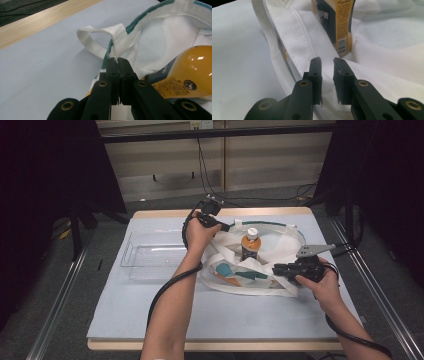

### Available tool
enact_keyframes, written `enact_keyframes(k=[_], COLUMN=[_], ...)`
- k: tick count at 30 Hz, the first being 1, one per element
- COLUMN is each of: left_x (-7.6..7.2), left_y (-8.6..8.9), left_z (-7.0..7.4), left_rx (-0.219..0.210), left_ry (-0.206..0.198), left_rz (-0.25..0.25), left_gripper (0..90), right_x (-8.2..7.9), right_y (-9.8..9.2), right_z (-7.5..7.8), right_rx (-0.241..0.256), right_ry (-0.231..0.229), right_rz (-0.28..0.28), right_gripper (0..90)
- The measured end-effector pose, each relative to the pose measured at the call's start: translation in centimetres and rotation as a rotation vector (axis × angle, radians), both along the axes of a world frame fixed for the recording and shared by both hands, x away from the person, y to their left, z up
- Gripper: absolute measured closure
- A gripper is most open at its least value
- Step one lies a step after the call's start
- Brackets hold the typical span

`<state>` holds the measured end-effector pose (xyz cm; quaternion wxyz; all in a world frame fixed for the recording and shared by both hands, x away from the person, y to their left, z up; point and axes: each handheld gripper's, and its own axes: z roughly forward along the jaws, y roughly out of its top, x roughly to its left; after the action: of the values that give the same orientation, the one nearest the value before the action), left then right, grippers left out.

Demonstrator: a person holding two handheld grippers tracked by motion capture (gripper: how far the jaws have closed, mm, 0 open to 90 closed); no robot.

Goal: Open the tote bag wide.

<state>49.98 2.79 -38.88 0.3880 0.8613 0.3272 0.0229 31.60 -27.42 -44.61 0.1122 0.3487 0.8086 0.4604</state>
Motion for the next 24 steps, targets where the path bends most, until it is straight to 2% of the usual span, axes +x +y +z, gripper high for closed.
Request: enact_keyframes(k=[4,9,11,12,13,17,18,19,24], left_x=[0.1,0.5,0.6,0.7,0.6,0.8,0.8,0.9,1.0], left_y=[-0.2,-0.1,-0.1,-0.1,-0.3,-0.2,-0.2,-0.1,-0.2], left_z=[-0.2,-0.9,-1.0,-1.0,-1.1,-1.3,-1.5,-1.5,-1.7], left_rx=[0.022,0.001,0.009,0.027,0.010,0.019,0.003,0.013,0.012], left_ry=[-0.002,0.006,0.004,-0.002,0.000,-0.003,0.003,0.005,0.013], left_rz=[-0.007,0.031,0.027,0.011,0.028,0.037,0.052,0.046,0.051], left_gripper=[88.8,89.2,89.4,89.5,89.5,89.8,89.9,89.9,89.9], right_x=[-0.1,-0.3,-0.3,-0.3,-0.3,-0.4,-0.5,-0.5,-0.6], right_y=[0.0,0.2,0.2,0.2,0.2,0.3,0.4,0.4,0.5], right_z=[-0.3,-0.5,-0.5,-0.5,-0.6,-0.7,-0.8,-0.8,-0.8], right_rx=[-0.003,-0.020,-0.025,-0.024,-0.025,-0.032,-0.036,-0.038,-0.041], right_ry=[0.001,-0.009,-0.014,-0.013,-0.011,-0.014,-0.015,-0.014,-0.017], right_rz=[0.003,0.018,0.019,0.019,0.022,0.032,0.034,0.034,0.039], right_gripper=[77.9,78.5,78.7,78.8,79.0,80.3,80.4,80.6,80.9])
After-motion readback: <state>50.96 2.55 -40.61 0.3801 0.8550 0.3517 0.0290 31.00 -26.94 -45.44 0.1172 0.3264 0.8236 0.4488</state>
